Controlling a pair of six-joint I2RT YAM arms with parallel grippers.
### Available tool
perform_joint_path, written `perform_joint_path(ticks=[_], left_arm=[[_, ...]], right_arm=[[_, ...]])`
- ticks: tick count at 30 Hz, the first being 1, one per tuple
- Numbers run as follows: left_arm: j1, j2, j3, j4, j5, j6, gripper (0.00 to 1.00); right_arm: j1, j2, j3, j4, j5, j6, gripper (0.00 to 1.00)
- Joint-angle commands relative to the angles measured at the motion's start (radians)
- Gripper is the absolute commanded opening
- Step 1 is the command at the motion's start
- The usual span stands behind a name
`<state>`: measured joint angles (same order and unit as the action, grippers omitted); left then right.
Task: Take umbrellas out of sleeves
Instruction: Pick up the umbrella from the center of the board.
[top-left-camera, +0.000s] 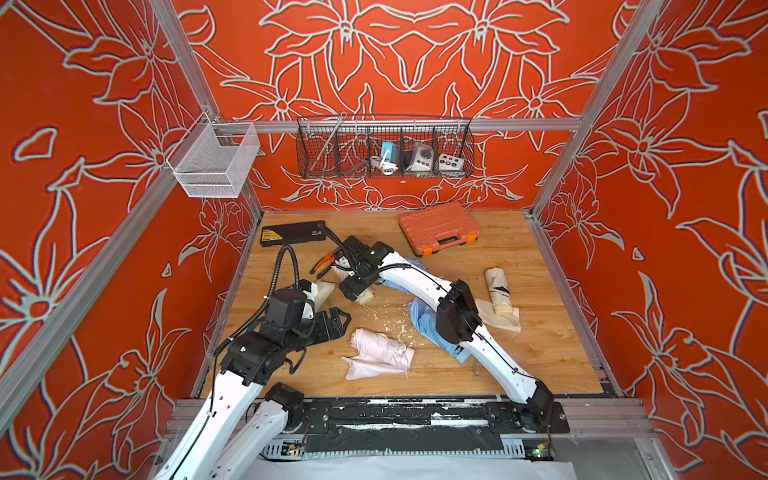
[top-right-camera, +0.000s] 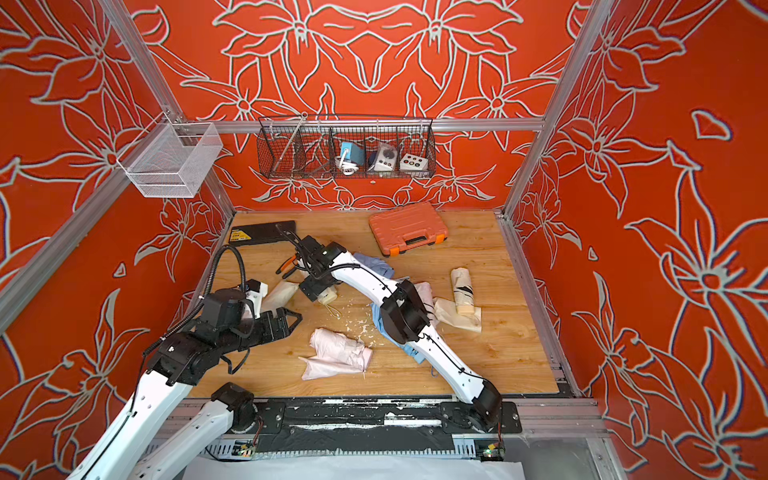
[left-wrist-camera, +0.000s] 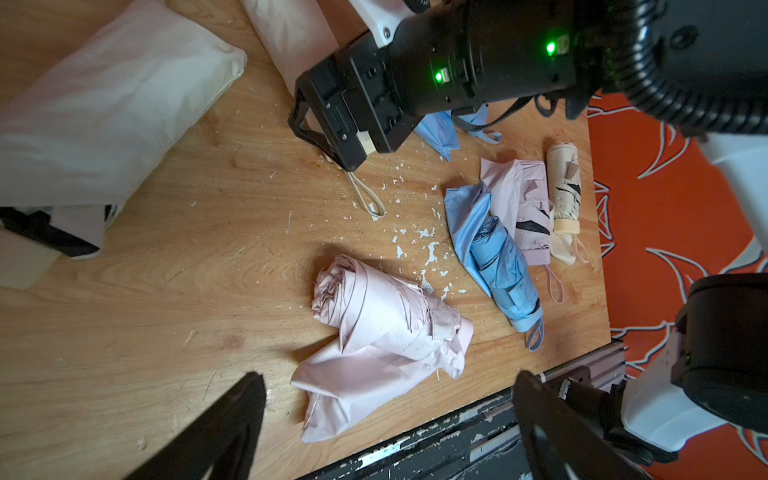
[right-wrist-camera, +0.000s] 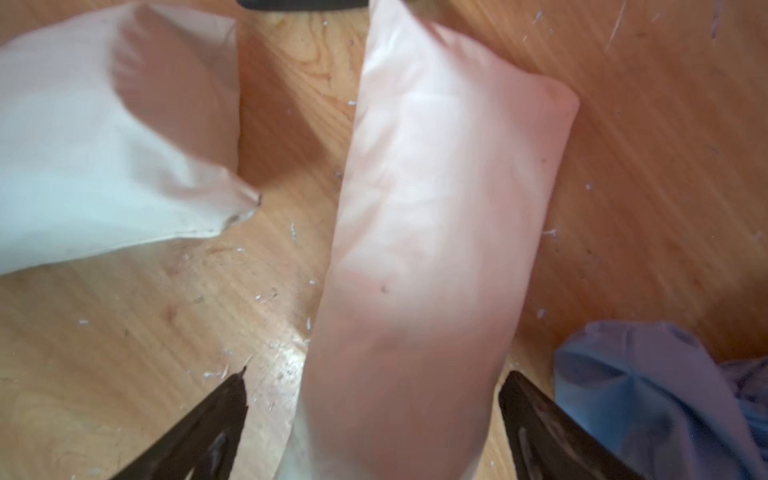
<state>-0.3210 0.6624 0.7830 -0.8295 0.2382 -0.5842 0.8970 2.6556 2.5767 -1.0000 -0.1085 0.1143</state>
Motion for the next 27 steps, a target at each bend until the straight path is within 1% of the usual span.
perform_joint_path(ticks=[1, 4, 7, 9, 11, 14, 18, 23, 27], left_arm=[[-0.002, 0.000, 0.003, -0.009, 0.000, -0.011, 0.92], [-0.003, -0.019, -0.013, -0.018, -0.004, -0.017, 0.92], [-0.001, -0.023, -0.019, -0.036, 0.000, -0.022, 0.92], [-0.002, -0.028, -0.017, -0.041, -0.002, -0.021, 0.92], [-0.002, -0.034, -0.014, -0.049, -0.003, -0.021, 0.92], [-0.002, -0.044, -0.013, -0.063, -0.001, -0.021, 0.92], [-0.002, -0.061, -0.018, -0.070, 0.003, -0.024, 0.92], [-0.002, -0.071, -0.030, -0.062, 0.011, -0.026, 0.92], [-0.002, -0.068, -0.027, -0.052, 0.013, -0.022, 0.93]], right_arm=[[-0.017, 0.054, 0.053, 0.009, 0.000, -0.016, 0.93], [-0.015, 0.071, 0.065, 0.011, 0.026, -0.020, 0.87], [-0.013, 0.080, 0.059, 0.018, 0.033, -0.027, 0.85], [-0.010, 0.086, 0.059, 0.021, 0.038, -0.033, 0.81], [-0.007, 0.091, 0.058, 0.021, 0.056, -0.042, 0.76], [-0.004, 0.091, 0.050, 0.020, 0.090, -0.047, 0.62], [-0.008, 0.063, 0.016, 0.039, 0.106, -0.027, 0.49], [-0.024, -0.020, -0.084, 0.131, 0.040, 0.025, 0.47], [-0.035, -0.051, -0.089, 0.155, -0.023, 0.056, 0.46]])
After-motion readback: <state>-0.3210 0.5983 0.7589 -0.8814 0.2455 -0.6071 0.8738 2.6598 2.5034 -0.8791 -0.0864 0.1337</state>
